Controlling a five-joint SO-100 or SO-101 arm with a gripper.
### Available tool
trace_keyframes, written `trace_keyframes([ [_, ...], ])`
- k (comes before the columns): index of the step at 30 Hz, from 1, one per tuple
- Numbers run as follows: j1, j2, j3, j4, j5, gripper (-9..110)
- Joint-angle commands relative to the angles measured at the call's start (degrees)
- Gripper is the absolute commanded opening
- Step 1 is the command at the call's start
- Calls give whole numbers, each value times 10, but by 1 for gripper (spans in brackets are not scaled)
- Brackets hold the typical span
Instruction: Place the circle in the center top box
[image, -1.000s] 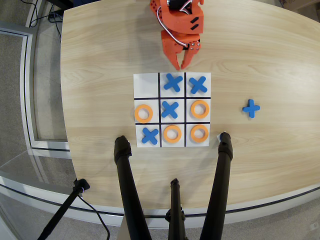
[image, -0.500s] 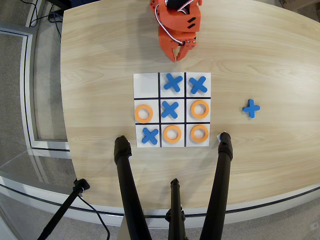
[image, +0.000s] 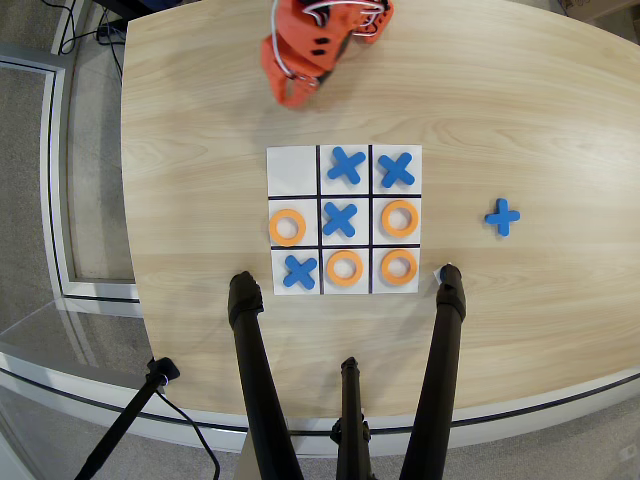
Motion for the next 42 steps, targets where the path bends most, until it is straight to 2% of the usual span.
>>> trace_keyframes([
  [1,207,11,33,0,1,0],
  [5,383,11,33,0,1,0],
  [10,497,11,33,0,1,0],
  [42,475,10,33,0,1,0],
])
